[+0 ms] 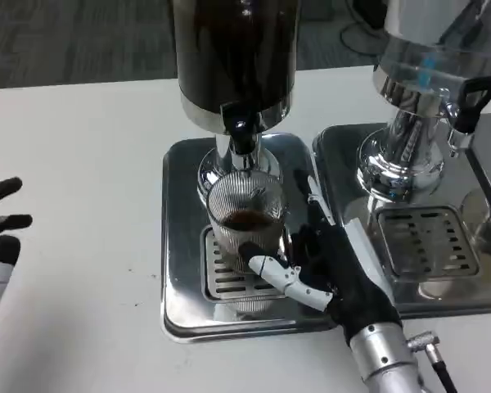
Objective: Grasp the cup under the faucet to collect the drink, then remove the cup.
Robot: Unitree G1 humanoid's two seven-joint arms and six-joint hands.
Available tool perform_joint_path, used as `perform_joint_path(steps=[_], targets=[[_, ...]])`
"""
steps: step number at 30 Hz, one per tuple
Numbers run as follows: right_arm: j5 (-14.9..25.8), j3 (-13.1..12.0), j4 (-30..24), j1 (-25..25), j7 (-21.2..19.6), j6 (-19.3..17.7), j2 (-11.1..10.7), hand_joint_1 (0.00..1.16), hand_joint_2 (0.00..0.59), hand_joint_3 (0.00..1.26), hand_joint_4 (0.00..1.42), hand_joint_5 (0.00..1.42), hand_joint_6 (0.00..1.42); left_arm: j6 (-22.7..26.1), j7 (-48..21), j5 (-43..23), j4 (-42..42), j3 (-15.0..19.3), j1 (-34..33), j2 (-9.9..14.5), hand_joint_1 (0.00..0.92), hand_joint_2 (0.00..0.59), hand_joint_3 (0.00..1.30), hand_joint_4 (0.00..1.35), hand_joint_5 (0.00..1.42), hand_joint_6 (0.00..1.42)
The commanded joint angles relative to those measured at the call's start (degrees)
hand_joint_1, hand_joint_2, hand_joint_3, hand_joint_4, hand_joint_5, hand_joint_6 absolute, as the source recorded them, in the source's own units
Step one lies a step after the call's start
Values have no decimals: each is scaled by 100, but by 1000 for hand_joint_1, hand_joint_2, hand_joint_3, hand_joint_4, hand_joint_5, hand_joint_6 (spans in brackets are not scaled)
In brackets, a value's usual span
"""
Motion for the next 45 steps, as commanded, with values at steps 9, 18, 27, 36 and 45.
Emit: perform_joint_path(steps=[9, 18, 27, 36, 45], targets=[[-221, 129, 341, -223, -101, -298, 65, 635, 161, 0, 0, 0, 19, -39, -516, -357, 345, 164, -80, -28, 0, 173, 281, 255, 412, 207], [83, -57, 1000, -558, -109, -556, 246, 700, 165, 0, 0, 0, 142, 19, -649, -430, 313, 174, -43, -62, 0, 170, 363, 337, 441, 197], [132, 20, 1350, -727, -9, -685, 330, 719, 161, 0, 0, 1, 201, 41, -759, -506, 326, 188, -32, -113, 0, 181, 370, 386, 458, 224], [246, 81, 1755, -901, 213, -887, 379, 747, 157, 0, 0, 89, 301, 46, -765, -489, 351, 209, 44, -128, 0, 181, 383, 425, 458, 254], [178, 86, 1944, -968, 119, -1060, 370, 774, 152, 0, 90, 204, 414, 42, -740, -445, 371, 203, 150, -144, 0, 185, 391, 426, 458, 270]])
